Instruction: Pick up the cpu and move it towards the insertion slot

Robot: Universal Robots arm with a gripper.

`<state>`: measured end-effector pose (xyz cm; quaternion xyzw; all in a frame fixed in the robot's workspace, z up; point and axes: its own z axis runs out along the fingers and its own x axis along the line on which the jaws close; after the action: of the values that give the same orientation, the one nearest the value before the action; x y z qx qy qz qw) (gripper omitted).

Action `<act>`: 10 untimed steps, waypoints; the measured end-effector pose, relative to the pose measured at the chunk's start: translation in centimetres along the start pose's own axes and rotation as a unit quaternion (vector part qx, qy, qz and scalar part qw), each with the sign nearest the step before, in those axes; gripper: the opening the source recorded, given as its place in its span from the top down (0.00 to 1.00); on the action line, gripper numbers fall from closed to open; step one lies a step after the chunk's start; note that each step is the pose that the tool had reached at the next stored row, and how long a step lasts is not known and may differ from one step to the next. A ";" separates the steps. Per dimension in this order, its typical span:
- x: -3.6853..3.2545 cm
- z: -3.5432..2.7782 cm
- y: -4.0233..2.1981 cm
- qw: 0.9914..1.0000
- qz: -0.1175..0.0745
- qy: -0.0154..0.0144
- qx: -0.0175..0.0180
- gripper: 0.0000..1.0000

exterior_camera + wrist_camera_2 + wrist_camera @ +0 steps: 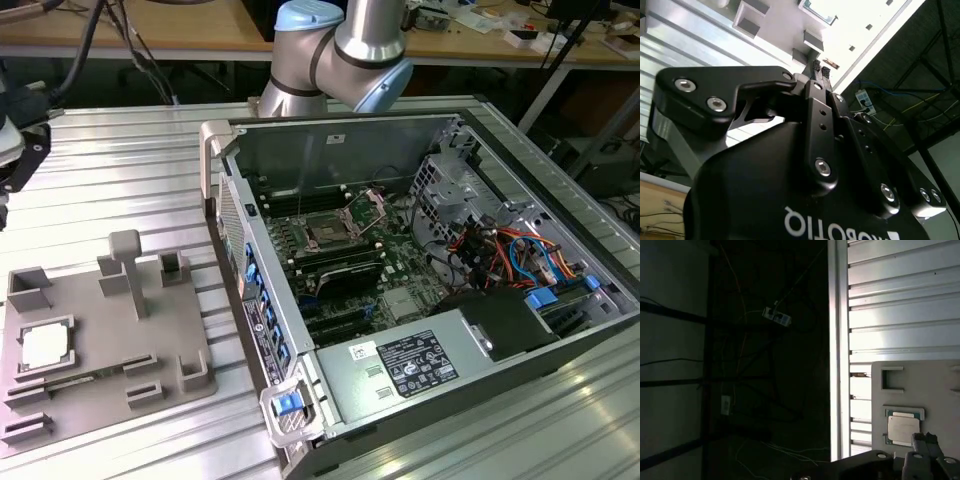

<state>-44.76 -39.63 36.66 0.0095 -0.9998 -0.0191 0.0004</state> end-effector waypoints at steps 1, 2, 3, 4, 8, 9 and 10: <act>0.52 0.01 -0.03 1.000 0.000 0.000 0.000 0.89; 0.80 0.01 -0.06 1.000 0.000 0.000 0.000 0.89; 0.97 0.01 -0.08 1.000 0.000 0.000 0.000 0.89; 1.08 0.01 -0.09 1.000 0.000 0.000 0.000 0.89; 1.08 0.00 -0.09 1.000 0.000 0.000 0.000 0.76; 1.08 0.01 -0.09 1.000 0.000 0.000 0.000 0.75; 1.08 0.00 -0.09 1.000 0.000 0.000 0.000 0.68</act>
<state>-45.84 -39.74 36.66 0.0095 -0.9998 -0.0191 0.0004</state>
